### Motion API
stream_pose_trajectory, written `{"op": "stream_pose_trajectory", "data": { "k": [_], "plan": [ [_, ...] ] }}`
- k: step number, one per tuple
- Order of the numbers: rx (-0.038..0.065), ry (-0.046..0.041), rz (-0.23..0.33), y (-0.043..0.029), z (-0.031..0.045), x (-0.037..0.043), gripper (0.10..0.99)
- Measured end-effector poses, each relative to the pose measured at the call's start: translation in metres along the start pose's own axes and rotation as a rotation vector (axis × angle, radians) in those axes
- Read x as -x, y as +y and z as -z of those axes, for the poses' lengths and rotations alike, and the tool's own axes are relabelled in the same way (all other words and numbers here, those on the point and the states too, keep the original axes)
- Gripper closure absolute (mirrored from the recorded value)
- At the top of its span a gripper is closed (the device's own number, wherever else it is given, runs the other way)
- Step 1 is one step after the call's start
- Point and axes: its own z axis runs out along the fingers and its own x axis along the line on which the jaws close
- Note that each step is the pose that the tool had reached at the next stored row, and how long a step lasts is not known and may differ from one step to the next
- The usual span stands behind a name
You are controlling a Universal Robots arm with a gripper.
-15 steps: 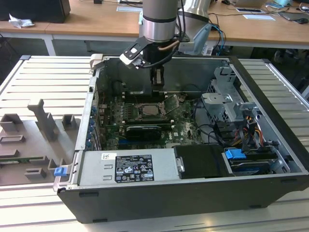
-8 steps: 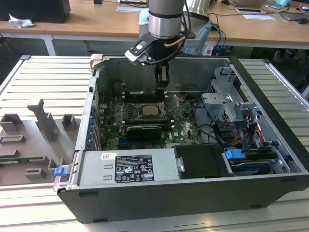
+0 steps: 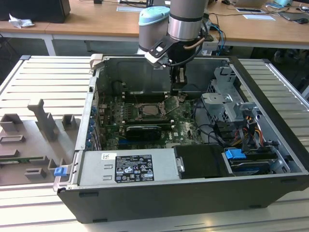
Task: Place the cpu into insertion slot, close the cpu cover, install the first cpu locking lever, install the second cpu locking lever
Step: 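Close the cpu cover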
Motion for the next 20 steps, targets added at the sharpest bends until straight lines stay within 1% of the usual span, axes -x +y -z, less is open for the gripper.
{"op": "stream_pose_trajectory", "data": {
  "k": [3,7,10,14,20],
  "plan": [
    [0.0,-0.0002,0.0,0.0017,-0.0022,0.001,0.98],
    [-0.001,-0.0003,0.0,0.0102,-0.0053,0.0009,0.98],
    [-0.001,-0.0004,0.0,0.0181,-0.0064,0.0006,0.98],
    [-0.001,-0.0003,0.0,0.0256,-0.0083,-0.0005,0.98],
    [-0.002,-0.0002,0.0,0.0316,-0.0139,-0.0022,0.98]
  ]
}}
